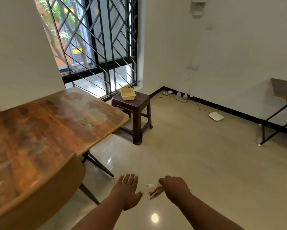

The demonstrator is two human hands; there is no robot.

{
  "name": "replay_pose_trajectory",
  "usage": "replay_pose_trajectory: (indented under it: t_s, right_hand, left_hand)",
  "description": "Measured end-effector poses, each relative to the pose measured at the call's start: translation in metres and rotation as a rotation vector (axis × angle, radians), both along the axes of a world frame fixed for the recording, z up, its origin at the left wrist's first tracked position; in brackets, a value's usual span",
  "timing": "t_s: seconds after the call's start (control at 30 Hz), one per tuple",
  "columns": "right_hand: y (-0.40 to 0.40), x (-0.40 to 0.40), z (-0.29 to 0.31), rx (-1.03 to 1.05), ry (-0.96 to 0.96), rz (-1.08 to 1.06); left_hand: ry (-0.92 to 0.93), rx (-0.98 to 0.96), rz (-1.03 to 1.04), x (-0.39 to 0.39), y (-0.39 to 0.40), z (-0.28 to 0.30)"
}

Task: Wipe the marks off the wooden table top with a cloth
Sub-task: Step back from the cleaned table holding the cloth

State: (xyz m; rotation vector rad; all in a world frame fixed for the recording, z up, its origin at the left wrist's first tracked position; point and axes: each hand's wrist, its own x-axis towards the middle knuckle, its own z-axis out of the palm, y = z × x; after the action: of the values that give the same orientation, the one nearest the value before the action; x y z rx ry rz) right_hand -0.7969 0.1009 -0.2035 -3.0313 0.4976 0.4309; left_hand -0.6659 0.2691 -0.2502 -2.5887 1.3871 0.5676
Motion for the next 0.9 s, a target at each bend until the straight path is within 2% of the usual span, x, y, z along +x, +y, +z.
replay_pose_trajectory:
  t_s: [0.23,0.53,0.9]
  right_hand:
    - [-0.043,0.061,0.005,0.030,-0.064,-0.048]
    - [-0.112,0.116,-0.003,0.066,-0.070,-0.075]
    - [-0.245,0.184,-0.011,0.068,-0.054,0.042]
  left_hand:
    - [-0.002,0.027,0.037,0.072,-0.044,-0.001]
    - [0.023,0.040,0.046,0.122,-0.118,0.005]
    - [-0.004,0.050,0.138,0.191,-0.258,0.008]
